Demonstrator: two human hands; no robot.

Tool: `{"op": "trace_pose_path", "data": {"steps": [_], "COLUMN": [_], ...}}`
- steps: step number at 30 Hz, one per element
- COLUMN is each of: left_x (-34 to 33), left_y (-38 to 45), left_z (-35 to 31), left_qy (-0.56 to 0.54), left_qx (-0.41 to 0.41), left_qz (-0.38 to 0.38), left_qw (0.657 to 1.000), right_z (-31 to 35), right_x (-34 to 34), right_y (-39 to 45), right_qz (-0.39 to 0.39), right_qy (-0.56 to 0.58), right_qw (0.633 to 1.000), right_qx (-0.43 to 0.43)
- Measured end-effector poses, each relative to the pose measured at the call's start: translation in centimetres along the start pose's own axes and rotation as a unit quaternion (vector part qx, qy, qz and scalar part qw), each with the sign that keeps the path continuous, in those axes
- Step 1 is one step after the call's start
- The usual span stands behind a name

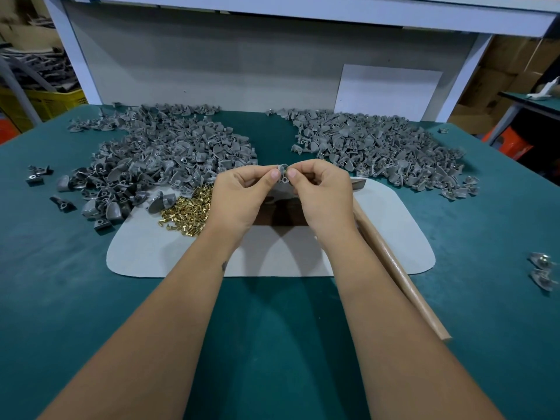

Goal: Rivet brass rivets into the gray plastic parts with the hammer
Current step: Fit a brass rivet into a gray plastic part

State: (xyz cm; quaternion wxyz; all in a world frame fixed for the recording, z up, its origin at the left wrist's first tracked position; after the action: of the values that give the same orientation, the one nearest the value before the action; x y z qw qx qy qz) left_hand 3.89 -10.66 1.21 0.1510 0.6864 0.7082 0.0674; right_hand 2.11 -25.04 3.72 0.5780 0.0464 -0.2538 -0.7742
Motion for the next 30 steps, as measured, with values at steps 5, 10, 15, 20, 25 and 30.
{"op": "trace_pose_path", "data": {"steps": [5,10,15,20,25,30], "left_x": [-0.24,-0.6,-0.62,-0.59,-0.54,-0.58], "left_y": [-0.01,-0.22,-0.42,-0.42,-0.39,-0.49], "left_z": [0.01,0.24,-0.04,-0.25,-0.19,-0.33], "left_qy": [-0.027,-0.039,-0.043,-0.031,-0.021,-0.02], "left_qx": [0.014,0.032,0.021,0.013,0.018,0.015], "left_qz": [0.023,0.05,0.028,0.017,0.011,0.016], "left_qw": [0.999,0.998,0.998,0.999,1.0,1.0], "right_z": [-0.05,-0.12,0.06,0.11,0.23,0.09], "right_x": [0.11,0.16,0.15,0.21,0.2,0.23], "right_y": [0.07,-0.03,0.0,-0.02,0.04,0.05], "right_qz": [-0.007,-0.018,-0.023,-0.018,-0.009,-0.006], "right_qy": [-0.008,-0.01,-0.012,-0.015,-0.02,-0.037], "right_qw": [1.0,1.0,1.0,1.0,1.0,0.999], "right_qx": [0.0,-0.005,-0.005,-0.003,0.0,0.003]}}
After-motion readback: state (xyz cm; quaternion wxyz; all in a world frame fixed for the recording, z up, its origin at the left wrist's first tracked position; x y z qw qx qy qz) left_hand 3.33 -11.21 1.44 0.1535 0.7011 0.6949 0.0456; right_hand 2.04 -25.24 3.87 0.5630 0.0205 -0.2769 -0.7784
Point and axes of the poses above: each hand's wrist, its own y-axis towards the middle knuckle, its own x-axis out of the back of the hand, z = x × y, the point moved 6 cm from there along y, towards the middle knuckle, and after that the axes turned 3 degrees about x, right-handed, at the moved point
